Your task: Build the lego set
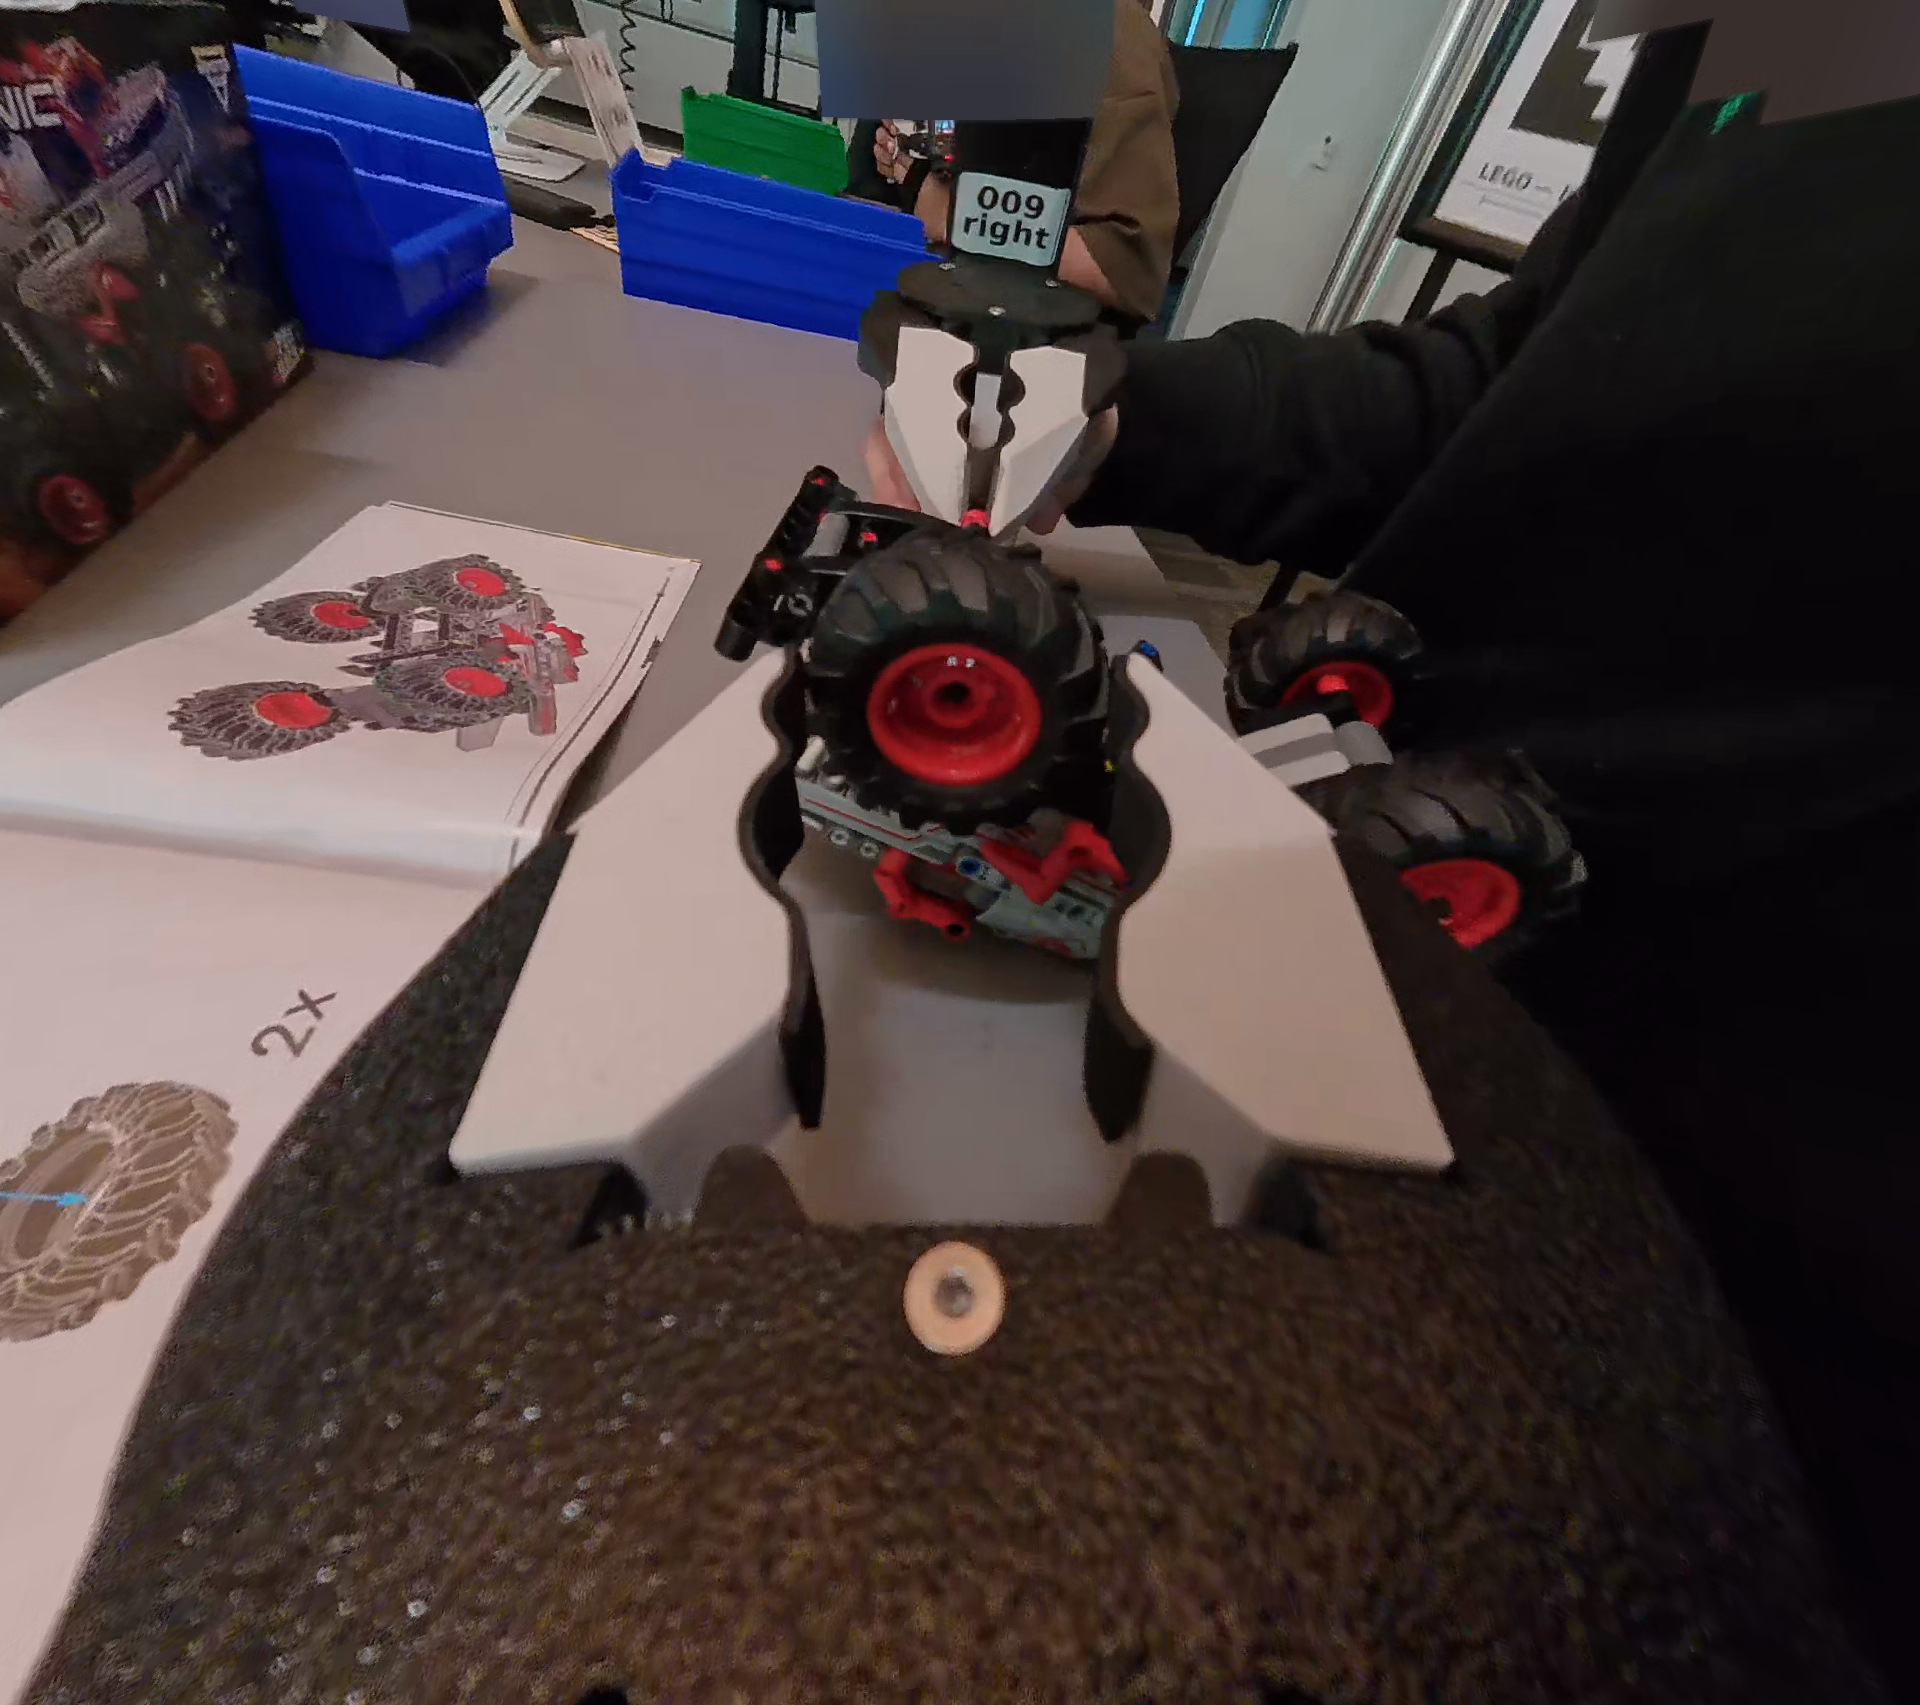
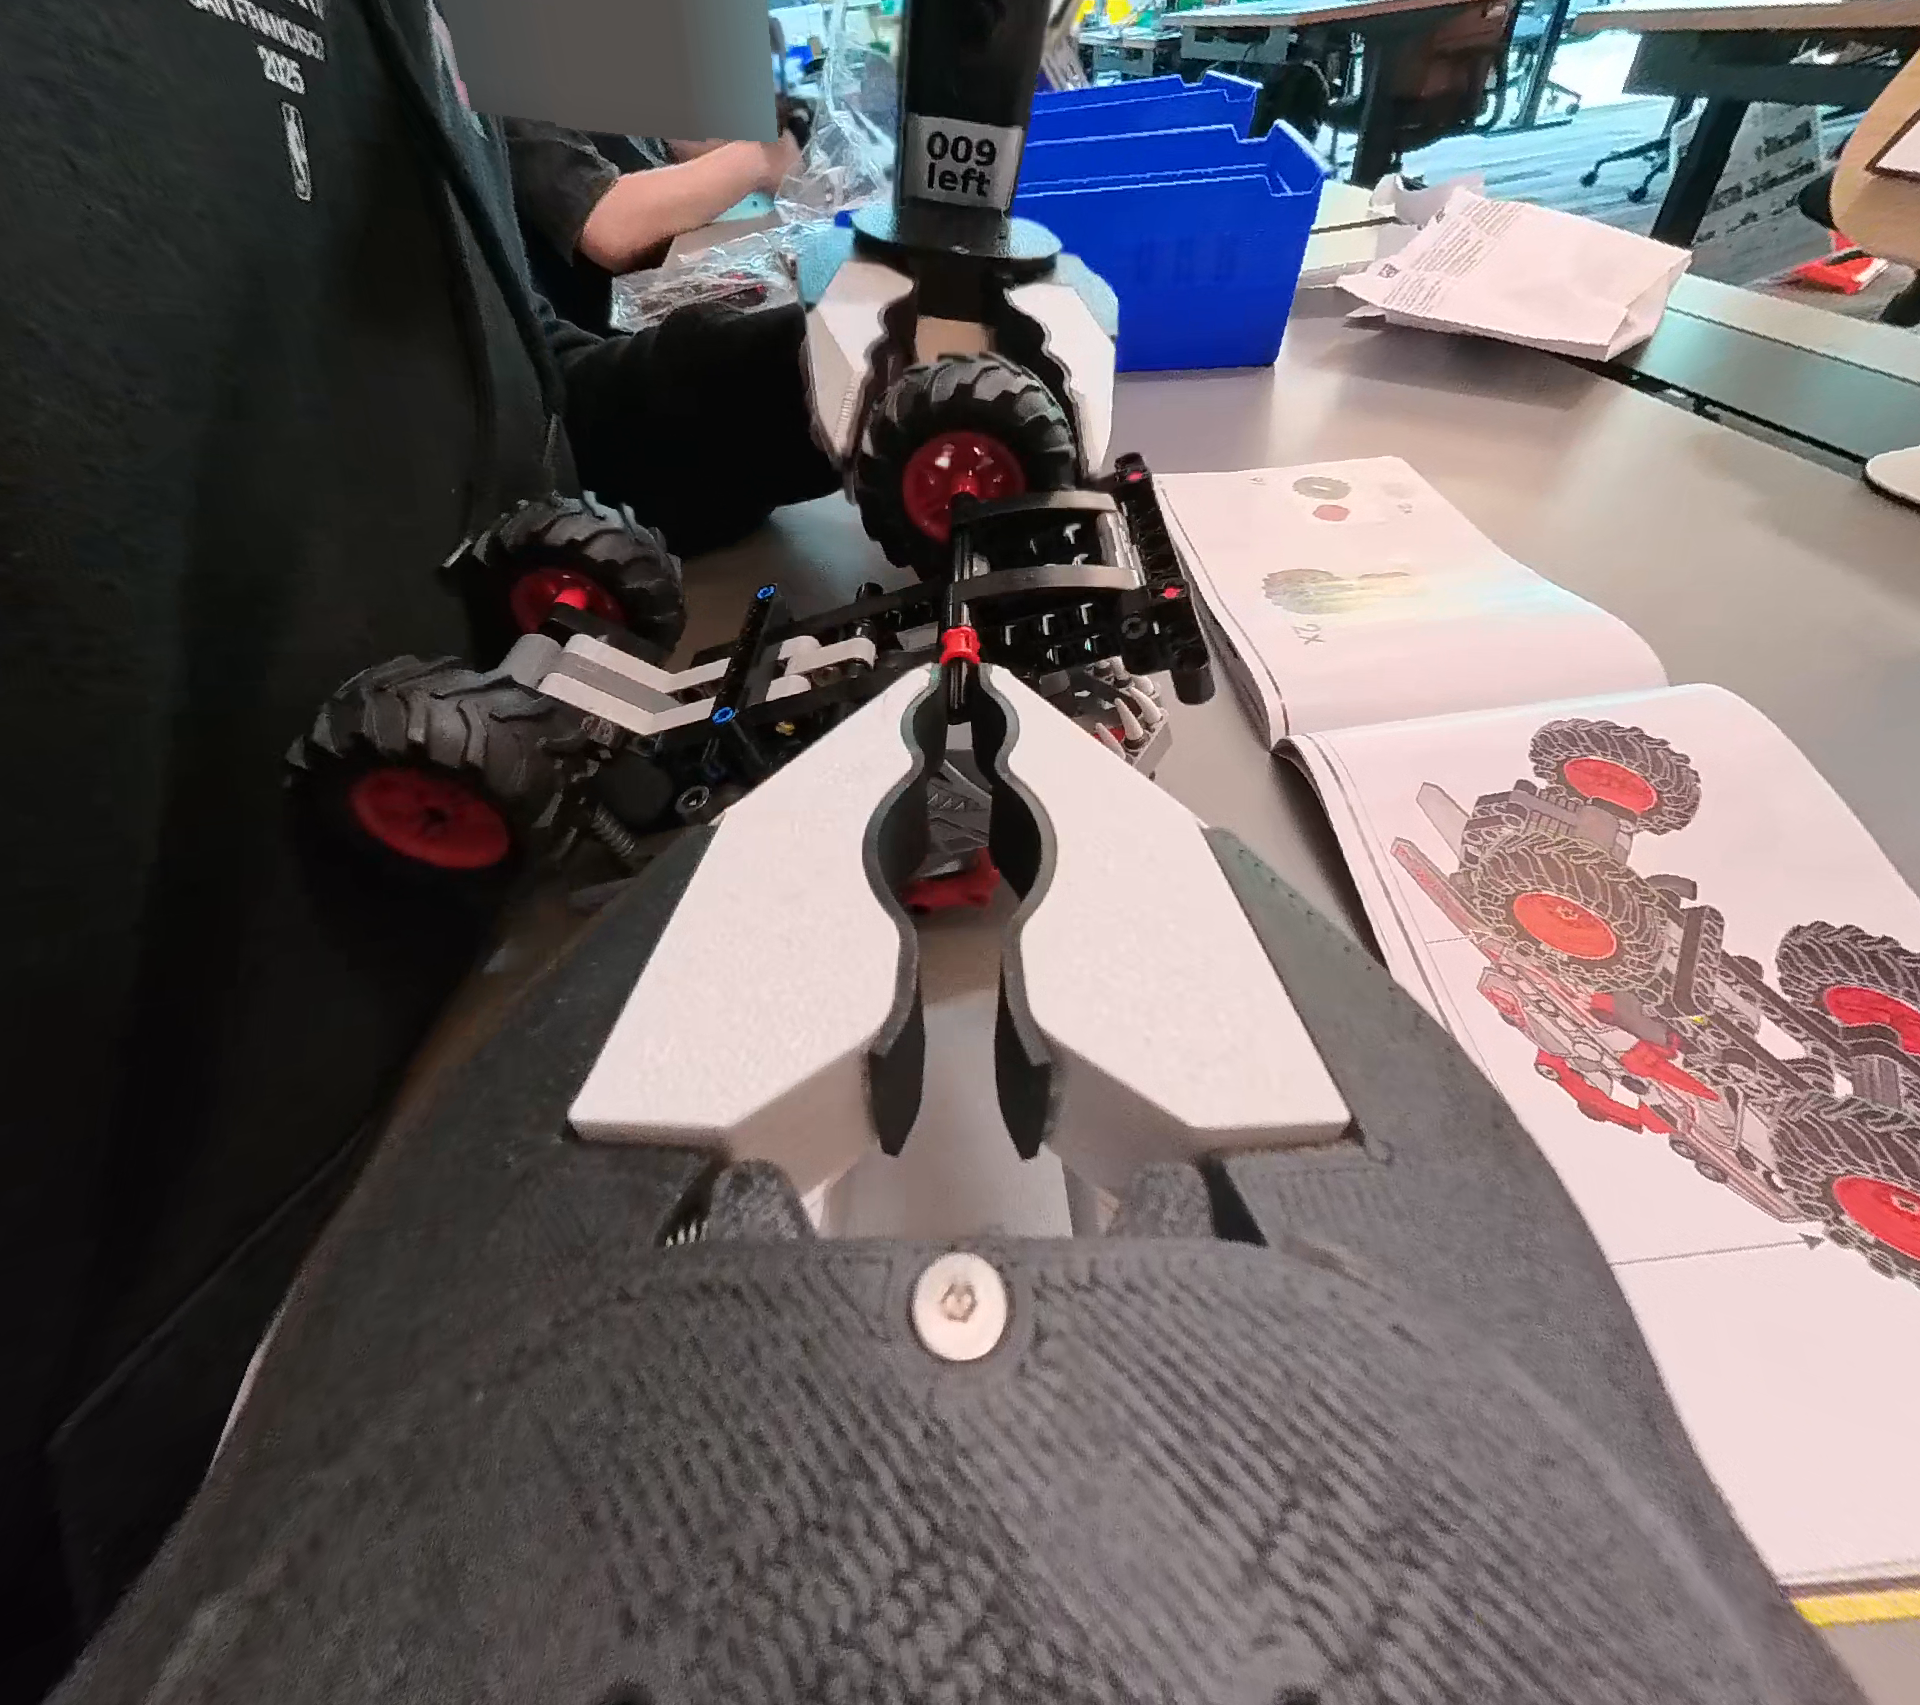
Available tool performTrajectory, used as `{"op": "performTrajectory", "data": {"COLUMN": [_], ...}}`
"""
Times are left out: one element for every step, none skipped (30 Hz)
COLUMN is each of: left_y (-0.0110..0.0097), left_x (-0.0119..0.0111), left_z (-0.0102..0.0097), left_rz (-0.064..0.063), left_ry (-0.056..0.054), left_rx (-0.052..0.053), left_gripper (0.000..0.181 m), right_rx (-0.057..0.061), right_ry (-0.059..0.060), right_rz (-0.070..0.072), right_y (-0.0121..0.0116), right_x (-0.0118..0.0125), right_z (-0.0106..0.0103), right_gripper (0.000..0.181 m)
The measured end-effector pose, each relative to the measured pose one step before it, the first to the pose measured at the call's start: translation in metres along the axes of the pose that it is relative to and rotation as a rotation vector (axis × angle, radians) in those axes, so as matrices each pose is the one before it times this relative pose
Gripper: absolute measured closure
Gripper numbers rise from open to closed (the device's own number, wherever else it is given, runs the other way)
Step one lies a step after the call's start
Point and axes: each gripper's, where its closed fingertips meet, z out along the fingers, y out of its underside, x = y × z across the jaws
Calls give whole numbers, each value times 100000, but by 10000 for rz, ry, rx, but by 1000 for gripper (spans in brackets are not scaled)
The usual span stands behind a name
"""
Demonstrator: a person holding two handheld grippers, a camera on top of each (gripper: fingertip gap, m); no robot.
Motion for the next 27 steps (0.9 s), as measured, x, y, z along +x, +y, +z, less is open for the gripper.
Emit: {"op": "performTrajectory", "data": {"left_y": [52, 38, 54, 46, 3, -30, -26, -42, 2, 20, 53, 67, 88, 101, 94, 41, 69, 60, 22, 37, 23, 1, 7, 1, -64, -183, -258], "left_x": [-31, -24, -70, -49, 29, 61, 45, 46, 78, 32, 18, 40, 15, -39, -15, 17, -29, -56, -24, -24, -57, -82, -88, -144, -256, -309, -168], "left_z": [-34, -38, -49, -23, 1, 25, 35, 53, 57, 59, 25, -31, -84, -56, -43, -35, -49, -2, -2, -5, -13, -25, -45, -107, -192, -223, -250], "left_rz": [197, 130, 102, 82, 35, 5, 1, -19, -21, 41, 103, 109, 82, 15, -35, -20, -10, -18, -28, -41, -43, -17, 11, 29, 22, -23, -35], "left_ry": [-84, -74, -89, -82, -26, 17, 14, 25, 47, 13, -20, 11, 15, -12, 8, 25, -3, -10, 14, 26, 4, -25, -30, -52, -128, -149, -55], "left_rx": [-94, -110, -121, -104, -55, -7, 27, 34, -1, -33, -77, -100, -68, -40, -17, 1, -18, -20, 24, 42, 29, 20, 20, 32, 77, 142, 168], "left_gripper": [126, 126, 127, 127, 127, 127, 127, 127, 127, 127, 127, 127, 127, 127, 127, 127, 127, 127, 127, 127, 127, 127, 127, 127, 126, 126, 126], "right_rx": [-89, -126, -126, -93, -66, -72, -110, -145, -185, -186, -91, 72, 55, -5, 0, 51, 52, 58, 47, 50, 88, 73, 5, 40, 34, 5, 98], "right_ry": [-1, 33, 49, -28, -44, -16, 26, -8, -19, 29, 22, -25, 53, 73, 19, -16, 31, 17, 16, 23, 27, 37, 75, 110, 218, 213, 28], "right_rz": [-13, -23, -8, 59, 71, 15, -34, -19, -36, -39, -3, 54, -10, -41, -20, 13, 32, 8, 2, 18, 6, 8, -80, -111, -61, -141, -160], "right_y": [20, 35, 71, 55, 48, 57, 87, 123, 217, 262, 165, -43, -57, -37, -14, -63, -1, -63, -47, -37, -86, -97, -79, -171, -171, -113, -237], "right_x": [39, 66, 88, -12, -50, -34, -25, -70, -58, 22, 30, -59, 10, 44, 21, -5, 41, 0, -32, 10, 25, 42, 78, 123, 315, 329, 82], "right_z": [60, 75, 87, 70, 36, 6, 32, 4, 58, 106, 93, 61, 67, 72, 54, 70, 72, 21, 18, 28, 40, 30, 36, 68, 156, 193, 195], "right_gripper": [178, 178, 179, 178, 178, 178, 178, 178, 178, 178, 179, 179, 179, 179, 179, 179, 179, 179, 179, 179, 180, 180, 179, 179, 179, 178, 178]}}
